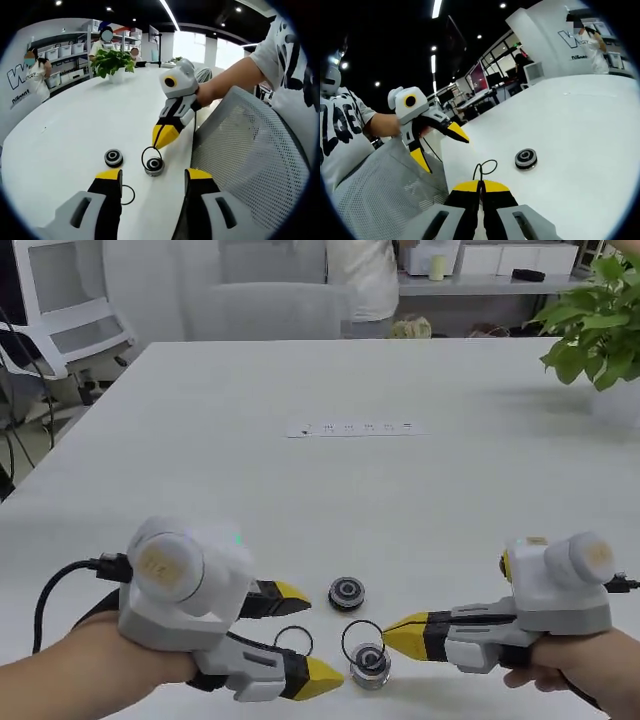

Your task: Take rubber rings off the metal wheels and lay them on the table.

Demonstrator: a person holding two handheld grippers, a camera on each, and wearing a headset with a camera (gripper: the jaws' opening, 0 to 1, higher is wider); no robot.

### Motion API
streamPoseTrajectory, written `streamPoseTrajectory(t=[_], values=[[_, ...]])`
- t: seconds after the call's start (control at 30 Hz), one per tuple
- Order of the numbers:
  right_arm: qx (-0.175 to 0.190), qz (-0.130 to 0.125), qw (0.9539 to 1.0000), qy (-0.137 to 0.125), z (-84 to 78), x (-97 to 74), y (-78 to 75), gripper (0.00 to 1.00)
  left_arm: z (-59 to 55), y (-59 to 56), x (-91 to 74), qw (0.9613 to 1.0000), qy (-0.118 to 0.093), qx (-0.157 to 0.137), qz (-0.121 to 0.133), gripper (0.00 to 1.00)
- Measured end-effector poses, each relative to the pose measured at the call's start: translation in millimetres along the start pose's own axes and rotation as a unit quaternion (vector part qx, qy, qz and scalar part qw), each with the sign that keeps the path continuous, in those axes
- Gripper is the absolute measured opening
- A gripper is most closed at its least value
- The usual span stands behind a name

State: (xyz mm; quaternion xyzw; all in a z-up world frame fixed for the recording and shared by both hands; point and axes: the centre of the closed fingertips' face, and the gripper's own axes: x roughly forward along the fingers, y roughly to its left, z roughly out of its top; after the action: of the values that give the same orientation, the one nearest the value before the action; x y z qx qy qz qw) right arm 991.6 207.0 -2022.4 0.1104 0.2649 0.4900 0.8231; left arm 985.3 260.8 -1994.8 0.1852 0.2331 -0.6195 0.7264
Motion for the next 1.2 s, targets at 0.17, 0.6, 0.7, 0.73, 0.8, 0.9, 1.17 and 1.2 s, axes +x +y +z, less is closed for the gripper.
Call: streamPoseTrajectory(t=[0.17,0.6,0.7,0.73,0.8,0.9,1.17,1.2], values=[[-0.007,0.005,1.0000,0.002,5.8,1.7,2.7,0.00,-0.2,3.7,-12.5,0.9999,-0.008,-0.005,0.012,0.52],[-0.020,0.015,0.9996,0.014,15.1,14.3,3.7,0.00,-7.8,12.5,-36.4,0.9989,-0.016,-0.018,0.040,0.63],[-0.023,0.018,0.9994,0.017,17.2,17.5,4.4,0.00,-11.8,14.7,-41.9,0.9985,-0.016,-0.021,0.048,0.65],[-0.025,0.018,0.9993,0.019,17.9,18.8,4.0,0.00,-12.7,14.9,-43.3,0.9984,-0.017,-0.023,0.049,0.65],[-0.027,0.020,0.9992,0.021,18.9,21.4,4.5,0.00,-14.7,15.2,-46.6,0.9981,-0.018,-0.027,0.052,0.66],[-0.029,0.022,0.9990,0.026,19.4,25.7,4.8,0.00,-17.6,16.4,-51.3,0.9976,-0.018,-0.031,0.059,0.68],[-0.037,0.028,0.9982,0.038,21.1,38.7,6.1,0.00,-24.9,21.1,-62.6,0.9959,-0.020,-0.042,0.078,0.71],[-0.039,0.029,0.9980,0.041,20.9,40.5,6.2,0.00,-25.1,21.1,-64.1,0.9956,-0.021,-0.044,0.080,0.72]])
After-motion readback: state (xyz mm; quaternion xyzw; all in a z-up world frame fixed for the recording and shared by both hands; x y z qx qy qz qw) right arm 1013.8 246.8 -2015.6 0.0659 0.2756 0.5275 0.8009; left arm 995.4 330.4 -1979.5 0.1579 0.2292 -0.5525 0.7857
